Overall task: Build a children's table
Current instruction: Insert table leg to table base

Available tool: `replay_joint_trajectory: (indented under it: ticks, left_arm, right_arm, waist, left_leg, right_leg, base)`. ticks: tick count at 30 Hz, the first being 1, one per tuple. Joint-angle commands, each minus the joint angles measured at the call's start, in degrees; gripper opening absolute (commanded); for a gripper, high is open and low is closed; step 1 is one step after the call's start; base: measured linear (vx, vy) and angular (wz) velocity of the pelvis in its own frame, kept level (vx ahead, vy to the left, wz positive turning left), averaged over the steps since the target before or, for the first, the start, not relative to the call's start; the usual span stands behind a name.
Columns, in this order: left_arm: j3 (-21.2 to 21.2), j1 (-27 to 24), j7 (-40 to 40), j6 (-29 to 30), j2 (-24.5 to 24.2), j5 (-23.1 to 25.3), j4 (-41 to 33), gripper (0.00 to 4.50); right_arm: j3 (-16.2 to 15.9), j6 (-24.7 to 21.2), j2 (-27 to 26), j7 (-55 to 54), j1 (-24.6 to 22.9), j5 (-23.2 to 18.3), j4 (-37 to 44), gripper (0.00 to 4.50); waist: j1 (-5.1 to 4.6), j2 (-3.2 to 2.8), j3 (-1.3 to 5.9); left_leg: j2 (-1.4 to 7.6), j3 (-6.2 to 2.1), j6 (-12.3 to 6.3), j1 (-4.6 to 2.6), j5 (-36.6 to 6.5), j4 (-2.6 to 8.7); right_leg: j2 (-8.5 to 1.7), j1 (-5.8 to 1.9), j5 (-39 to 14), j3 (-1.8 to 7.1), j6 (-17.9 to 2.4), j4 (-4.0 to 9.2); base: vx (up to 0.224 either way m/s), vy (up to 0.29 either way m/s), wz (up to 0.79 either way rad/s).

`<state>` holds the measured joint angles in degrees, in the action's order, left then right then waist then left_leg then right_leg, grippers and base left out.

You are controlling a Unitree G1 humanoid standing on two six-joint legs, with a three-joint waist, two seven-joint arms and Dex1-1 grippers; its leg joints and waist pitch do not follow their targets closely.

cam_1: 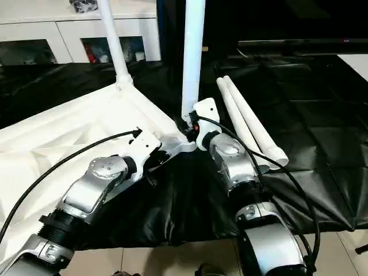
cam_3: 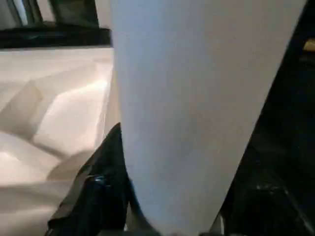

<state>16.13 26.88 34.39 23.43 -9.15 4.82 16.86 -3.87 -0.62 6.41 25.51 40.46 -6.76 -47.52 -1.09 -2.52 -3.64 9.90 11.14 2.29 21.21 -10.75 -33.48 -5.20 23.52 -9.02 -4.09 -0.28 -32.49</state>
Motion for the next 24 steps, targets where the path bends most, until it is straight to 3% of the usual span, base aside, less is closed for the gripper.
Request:
replay_joint_trajectory:
  ticks: [1,6,7,11,13,15,18,24]
  left_arm:
    - [0.3,0.77,2.3,-3.68,0.03,-1.95,-4.3,0.0]
    - [0.47,0.69,5.16,-5.15,-1.26,-2.76,-3.65,0.0]
    - [0.47,0.74,5.99,-5.84,-1.6,-3.05,-3.47,0.0]
    - [0.75,0.92,10.19,-7.99,-3.34,-4.32,-3.19,0.0]
    - [0.96,1.06,13.61,-9.84,-4.71,-5.17,-2.85,0.0]
    - [1.12,1.16,16.15,-11.26,-5.6,-5.76,-2.38,0.0]
    - [1.57,1.37,20.27,-13.47,-7.13,-6.58,-1.53,0.0]
    - [2.13,2.06,25.39,-15.98,-9.01,-7.78,0.49,0.0]
  right_arm:
    - [-0.72,-2.49,-0.46,1.13,-1.76,0.11,-3.22,2.77]
    - [-0.53,-2.11,0.33,3.9,-1.69,-0.14,-1.56,3.24]
    - [-0.5,-2.2,0.6,4.73,-1.74,-0.16,-1.03,3.37]
    - [-1.52,-1.74,2.52,8.28,-2.61,0.35,1.97,3.7]
    - [-2.52,-1.71,4.52,12.56,-4.14,-0.02,5.66,3.7]
    - [-3.4,-1.83,6.17,16.15,-5.47,-0.32,8.35,3.7]
    - [-4.8,-2.69,8.89,22.66,-7.91,-1.41,13.16,3.7]
    - [-7.51,-4.2,13.39,31.75,-11.96,-2.72,20.65,3.7]
  waist:
    - [0.49,0.08,3.6]
    - [1.03,0.1,3.78]
    - [1.34,-0.13,4.02]
    - [2.02,-0.05,4.6]
    - [2.44,-0.28,4.83]
    - [2.75,-0.25,4.8]
    - [3.62,-0.44,4.75]
    - [4.81,-0.36,4.48]
  left_leg:
    - [3.03,-1.6,-1.94,-0.44,-20.38,4.5]
    - [2.82,-1.21,-3.97,-0.09,-15.9,3.97]
    - [2.86,-1.12,-4.43,-0.16,-14.39,3.8]
    - [2.79,-1.03,-6.89,0.21,-7.88,3.23]
    - [2.85,-0.98,-9.19,0.38,-4.23,2.7]
    - [2.92,-0.93,-9.7,0.29,-4.11,2.65]
    - [3.08,-0.82,-9.6,0.14,-5.03,2.54]
    - [3.15,-0.82,-6.28,-0.15,-10.36,2.76]
  right_leg:
    - [-3.31,-2.26,-19.04,2.42,-13.18,3.98]
    - [-3.23,-2.53,-15.25,2.49,-14.53,3.49]
    - [-3.29,-2.6,-13.68,2.54,-14.94,3.25]
    - [-3.18,-3.16,-5.89,2.35,-16.62,2.06]
    - [-2.94,-3.06,-1.28,2.23,-17.55,1.4]
    - [-2.91,-2.95,-1.3,2.21,-17.54,1.41]
    - [-2.78,-2.79,-2.93,2.16,-17.16,1.48]
    - [-2.81,-2.55,-10.23,2.36,-15.02,2.16]
  base:
    - [0.0,0.0,0.0]
    - [0.0,0.0,0.0]
    - [0.0,0.0,0.0]
    - [0.0,0.0,0.0]
    - [0.0,0.0,0.0]
    - [0.0,0.0,0.0]
    - [0.0,0.0,0.0]
    - [0.0,0.0,0.0]
